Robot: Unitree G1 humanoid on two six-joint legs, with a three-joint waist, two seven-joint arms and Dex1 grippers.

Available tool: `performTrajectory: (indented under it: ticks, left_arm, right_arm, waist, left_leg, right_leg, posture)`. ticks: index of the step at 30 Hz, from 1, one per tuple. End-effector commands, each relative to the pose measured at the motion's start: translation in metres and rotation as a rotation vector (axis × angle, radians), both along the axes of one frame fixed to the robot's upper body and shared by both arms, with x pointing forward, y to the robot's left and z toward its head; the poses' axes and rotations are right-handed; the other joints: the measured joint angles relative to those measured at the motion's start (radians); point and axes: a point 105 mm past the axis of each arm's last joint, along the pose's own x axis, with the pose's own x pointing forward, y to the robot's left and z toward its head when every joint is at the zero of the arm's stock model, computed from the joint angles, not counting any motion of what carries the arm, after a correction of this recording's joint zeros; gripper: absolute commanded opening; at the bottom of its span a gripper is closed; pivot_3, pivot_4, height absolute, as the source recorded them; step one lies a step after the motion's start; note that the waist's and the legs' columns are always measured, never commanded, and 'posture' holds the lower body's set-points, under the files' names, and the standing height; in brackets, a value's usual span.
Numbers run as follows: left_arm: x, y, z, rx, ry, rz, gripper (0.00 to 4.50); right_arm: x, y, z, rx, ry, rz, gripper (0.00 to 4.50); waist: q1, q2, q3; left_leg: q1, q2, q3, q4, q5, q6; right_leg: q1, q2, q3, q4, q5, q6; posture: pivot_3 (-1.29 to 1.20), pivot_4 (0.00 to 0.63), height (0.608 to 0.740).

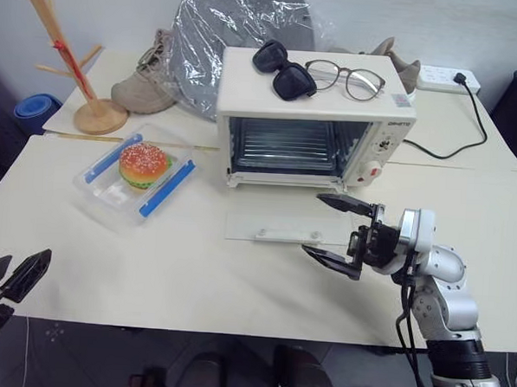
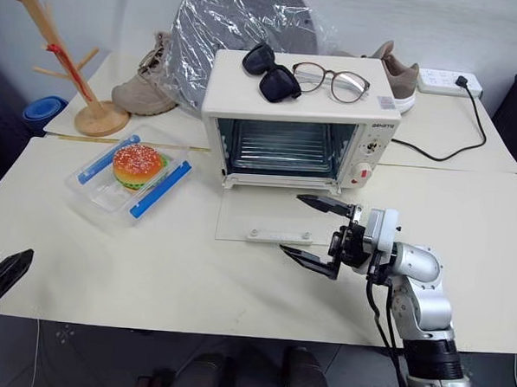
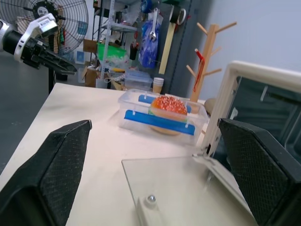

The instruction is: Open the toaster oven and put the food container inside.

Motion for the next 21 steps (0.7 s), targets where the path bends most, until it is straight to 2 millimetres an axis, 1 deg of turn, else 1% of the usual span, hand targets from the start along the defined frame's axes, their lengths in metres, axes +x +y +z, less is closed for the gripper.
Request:
performTrajectory:
  ticks: [1, 3, 5, 7, 8, 9, 11, 13, 15, 18, 19, 21]
  left_arm:
    - [0.025, -0.005, 0.016, -0.055, 0.038, -0.053, 4.46]
    - [0.045, -0.005, 0.022, -0.092, 0.082, -0.066, 4.46]
    - [0.068, 0.005, 0.025, -0.142, 0.112, 0.01, 4.46]
    - [0.086, 0.001, 0.027, -0.229, 0.133, -0.001, 4.46]
    - [0.092, -0.001, 0.022, -0.257, 0.175, 0.0, 4.46]
    - [0.097, -0.003, 0.018, -0.26, 0.213, -0.002, 4.46]
    - [0.104, 0.004, 0.006, -0.247, 0.295, 0.061, 4.46]
    - [0.113, 0.006, 0.005, -0.269, 0.306, 0.09, 4.46]
    - [0.121, 0.005, 0.004, -0.286, 0.329, 0.092, 4.46]
    - [0.131, 0.011, 0.008, -0.251, 0.351, 0.12, 4.46]
    - [0.133, 0.015, 0.009, -0.234, 0.356, 0.135, 4.29]
    - [0.136, 0.015, 0.009, -0.202, 0.383, 0.123, 3.88]
  right_arm:
    - [0.002, -0.003, 0.007, 0.003, -0.037, -0.037, 4.5]
    - [0.003, -0.004, 0.006, -0.002, -0.026, -0.051, 4.5]
    - [0.006, -0.007, 0.002, 0.005, 0.018, -0.077, 4.5]
    - [0.008, -0.011, -0.005, 0.007, 0.059, -0.102, 4.5]
    - [0.008, -0.013, -0.009, -0.002, 0.071, -0.11, 4.5]
    - [0.007, -0.014, -0.012, -0.01, 0.081, -0.112, 4.5]
    - [0.005, -0.017, -0.016, -0.015, 0.092, -0.12, 4.5]
    - [0.002, -0.019, -0.017, -0.011, 0.093, -0.13, 4.5]
    - [0.0, -0.021, -0.018, -0.005, 0.097, -0.14, 4.5]
    - [-0.003, -0.023, -0.022, 0.003, 0.121, -0.148, 4.5]
    - [-0.004, -0.023, -0.023, 0.004, 0.125, -0.148, 4.5]
    - [-0.004, -0.025, -0.024, 0.012, 0.124, -0.159, 4.5]
  waist:
    - [0.004, 0.0, 0.0]
    - [0.002, 0.0, 0.0]
    - [-0.001, 0.001, 0.0]
    - [-0.006, 0.001, 0.0]
    - [-0.011, 0.001, 0.0]
    - [-0.016, 0.001, 0.0]
    - [-0.028, 0.001, 0.0]
    - [-0.039, 0.0, 0.0]
    - [-0.043, 0.0, 0.0]
    - [-0.041, -0.001, 0.0]
    - [-0.042, -0.001, 0.0]
    - [-0.043, -0.001, 0.0]
  left_leg:
    - [0.0, 0.0, 0.0, 0.0, 0.0, 0.0]
    - [0.0, 0.0, 0.0, 0.0, 0.0, -0.001]
    - [0.0, 0.0, 0.0, 0.0, 0.0, -0.001]
    - [0.0, 0.0, 0.0, -0.001, 0.0, -0.002]
    - [0.0, 0.0, 0.0, -0.001, 0.0, -0.003]
    - [0.0, 0.0, 0.0, -0.001, 0.0, -0.003]
    - [-0.001, 0.0, 0.001, -0.002, 0.002, -0.008]
    - [-0.002, 0.0, 0.002, -0.003, 0.003, -0.009]
    - [-0.002, 0.0, 0.002, -0.003, 0.003, -0.01]
    - [-0.002, 0.0, 0.003, -0.003, 0.004, -0.011]
    - [-0.001, 0.0, 0.003, -0.003, 0.004, -0.012]
    - [-0.001, 0.0, 0.004, -0.003, 0.005, -0.013]
  right_leg:
    - [0.0, 0.0, 0.0, 0.001, 0.0, 0.0]
    - [-0.001, 0.0, 0.0, 0.003, 0.0, 0.0]
    - [-0.001, 0.0, 0.0, 0.003, 0.001, 0.001]
    - [-0.003, 0.0, 0.0, 0.004, 0.001, 0.002]
    - [-0.003, 0.001, -0.001, 0.004, 0.001, 0.002]
    - [-0.003, 0.001, -0.001, 0.004, 0.001, 0.002]
    - [-0.004, 0.001, 0.0, 0.005, 0.001, 0.003]
    - [-0.005, 0.002, 0.0, 0.006, 0.002, 0.003]
    - [-0.005, 0.002, 0.0, 0.006, 0.002, 0.004]
    - [-0.006, 0.002, 0.0, 0.006, 0.002, 0.004]
    - [-0.006, 0.002, 0.0, 0.005, 0.002, 0.004]
    - [-0.006, 0.002, 0.0, 0.007, 0.002, 0.004]
  posture:
    - [0.0, 0.15, 0.74]
    - [0.0, 0.15, 0.74]
    - [0.0, 0.15, 0.74]
    - [0.0, 0.15, 0.74]
    - [0.0, 0.15, 0.74]
    - [0.0, 0.15, 0.74]
    - [0.0, 0.15, 0.74]
    - [0.0, 0.15, 0.74]
    - [0.0, 0.15, 0.74]
    - [0.0, 0.15, 0.74]
    - [0.0, 0.15, 0.74]
    - [0.0, 0.15, 0.74]
